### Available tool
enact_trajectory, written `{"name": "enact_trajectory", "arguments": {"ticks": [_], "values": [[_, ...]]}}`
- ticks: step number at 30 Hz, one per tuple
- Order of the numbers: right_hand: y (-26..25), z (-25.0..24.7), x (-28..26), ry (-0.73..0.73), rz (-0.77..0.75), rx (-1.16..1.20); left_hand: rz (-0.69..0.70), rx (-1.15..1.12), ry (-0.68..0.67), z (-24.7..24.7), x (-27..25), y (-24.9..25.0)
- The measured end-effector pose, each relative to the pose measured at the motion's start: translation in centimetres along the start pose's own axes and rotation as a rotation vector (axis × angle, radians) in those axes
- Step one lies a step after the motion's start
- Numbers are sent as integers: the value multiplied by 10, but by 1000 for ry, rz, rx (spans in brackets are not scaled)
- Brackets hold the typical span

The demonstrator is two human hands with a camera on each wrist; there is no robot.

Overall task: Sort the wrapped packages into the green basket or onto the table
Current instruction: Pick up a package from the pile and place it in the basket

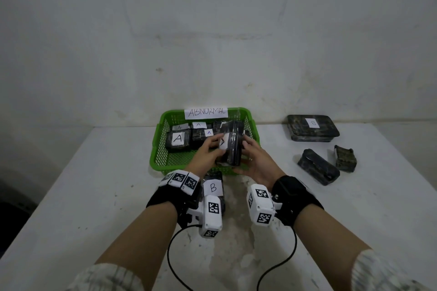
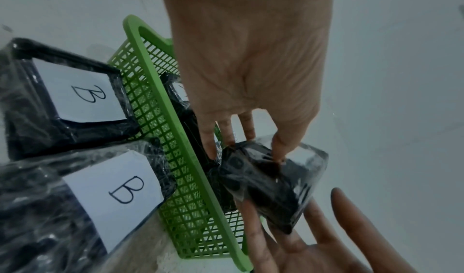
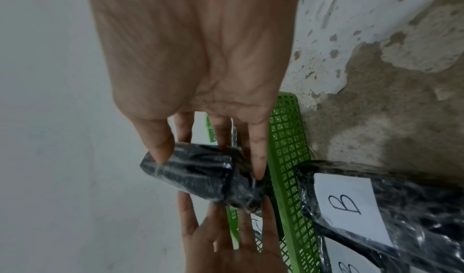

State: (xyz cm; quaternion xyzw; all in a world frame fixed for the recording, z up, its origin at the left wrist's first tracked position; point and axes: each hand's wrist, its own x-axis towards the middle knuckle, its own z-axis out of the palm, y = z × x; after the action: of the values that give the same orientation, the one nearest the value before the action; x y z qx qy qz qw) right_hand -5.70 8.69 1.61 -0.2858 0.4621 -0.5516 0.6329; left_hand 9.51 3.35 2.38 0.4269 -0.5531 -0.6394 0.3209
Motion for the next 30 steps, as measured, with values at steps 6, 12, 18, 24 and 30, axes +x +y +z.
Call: {"name": "enact_trajectory", "arguments": {"ticks": [6,12,18,24,30], "values": [[-8,4,0,4,-38,-69,-122,-137,-31,8,-6,3],[-4,5,6,133,-48,-45,-207,-284,-123,7,-14,5],[-7,6,6,71,-53,-60,-258,-355,-190,3,-13,0],[-8,4,1,142,-119,-113,-245,-169,-53,2,-6,1],[-4,7,3,115,-88,-85,-103,-46,111,6,5,8]]}}
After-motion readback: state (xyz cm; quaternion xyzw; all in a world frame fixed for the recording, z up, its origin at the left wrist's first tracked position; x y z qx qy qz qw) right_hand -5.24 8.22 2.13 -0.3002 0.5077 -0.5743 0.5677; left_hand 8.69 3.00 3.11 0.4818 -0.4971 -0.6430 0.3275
